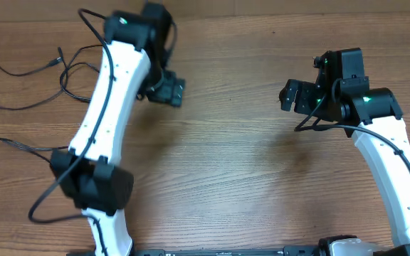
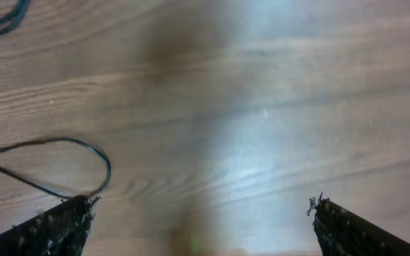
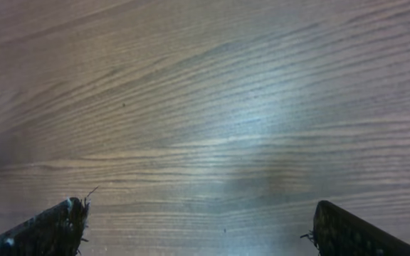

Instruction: Untangle cables

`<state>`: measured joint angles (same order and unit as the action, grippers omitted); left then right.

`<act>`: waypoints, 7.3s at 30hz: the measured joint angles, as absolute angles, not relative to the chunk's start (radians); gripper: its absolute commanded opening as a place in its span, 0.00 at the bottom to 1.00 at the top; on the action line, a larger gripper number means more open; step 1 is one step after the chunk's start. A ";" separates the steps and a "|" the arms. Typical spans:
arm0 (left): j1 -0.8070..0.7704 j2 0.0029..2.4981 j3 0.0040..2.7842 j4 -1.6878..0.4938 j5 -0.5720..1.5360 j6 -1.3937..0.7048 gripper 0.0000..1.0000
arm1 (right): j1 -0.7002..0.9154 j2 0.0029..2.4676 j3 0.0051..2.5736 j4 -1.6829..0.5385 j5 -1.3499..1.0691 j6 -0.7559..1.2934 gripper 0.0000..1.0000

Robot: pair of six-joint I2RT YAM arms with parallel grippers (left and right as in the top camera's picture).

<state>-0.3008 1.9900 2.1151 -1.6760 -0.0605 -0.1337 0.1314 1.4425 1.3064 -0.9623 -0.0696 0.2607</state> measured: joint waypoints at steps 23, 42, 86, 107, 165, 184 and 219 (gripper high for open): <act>-0.478 1.404 1.345 -1.166 -0.030 -0.455 1.00 | 0.131 1.443 1.307 -0.987 -0.070 0.261 1.00; -0.478 1.410 1.344 -1.165 -0.030 -0.466 1.00 | 0.131 1.443 1.307 -0.987 -0.070 0.261 1.00; -0.478 1.410 1.344 -1.165 -0.030 -0.466 1.00 | 0.131 1.443 1.307 -0.987 -0.070 0.261 1.00; -0.456 1.144 1.134 -0.817 0.016 -0.116 1.00 | 0.131 1.443 1.307 -0.987 -0.070 0.261 1.00; -0.031 0.013 0.008 -0.075 0.047 0.051 1.00 | 0.131 1.443 1.307 -0.987 -0.070 0.261 1.00; -0.031 0.013 0.008 -0.075 0.047 0.051 1.00 | 0.131 1.443 1.307 -0.987 -0.070 0.261 1.00; -0.031 0.013 0.008 -0.075 0.047 0.051 1.00 | 0.131 1.443 1.307 -0.989 -0.036 0.261 1.00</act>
<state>-0.0307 0.0132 0.0082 -0.0746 0.0471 0.0509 0.1314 1.4425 1.3067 -0.9890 -0.0364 0.2611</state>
